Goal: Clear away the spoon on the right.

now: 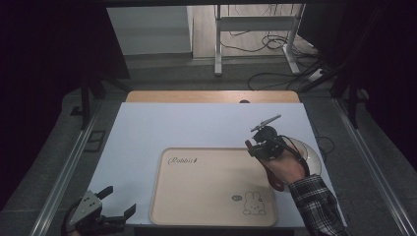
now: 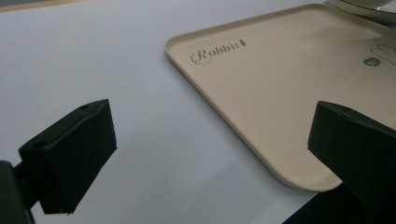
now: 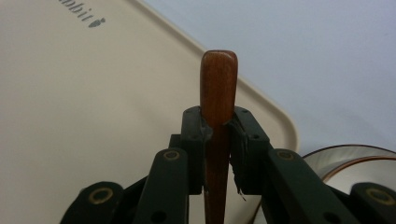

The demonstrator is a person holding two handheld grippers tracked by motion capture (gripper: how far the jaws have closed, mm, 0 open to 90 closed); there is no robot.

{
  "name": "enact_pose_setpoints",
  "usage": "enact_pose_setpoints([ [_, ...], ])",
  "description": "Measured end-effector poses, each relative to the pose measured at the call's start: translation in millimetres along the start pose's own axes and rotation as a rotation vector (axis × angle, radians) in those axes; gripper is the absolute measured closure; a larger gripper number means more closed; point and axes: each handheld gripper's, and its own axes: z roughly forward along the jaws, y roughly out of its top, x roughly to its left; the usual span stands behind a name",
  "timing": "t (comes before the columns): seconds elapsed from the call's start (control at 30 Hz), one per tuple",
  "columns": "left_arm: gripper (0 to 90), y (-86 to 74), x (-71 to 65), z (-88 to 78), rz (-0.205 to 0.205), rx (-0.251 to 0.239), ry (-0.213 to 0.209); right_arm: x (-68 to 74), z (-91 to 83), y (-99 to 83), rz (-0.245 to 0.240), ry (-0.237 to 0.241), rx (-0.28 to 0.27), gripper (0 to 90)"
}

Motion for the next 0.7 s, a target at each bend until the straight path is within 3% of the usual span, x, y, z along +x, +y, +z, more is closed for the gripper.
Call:
enact_pose_setpoints([
  [0.7,0.7,-0.1,-0.1,-0.1,0.002,-0.002,-0.001,27.1,28.2,-9.2,-0.005,0.054,0.079,76.8],
])
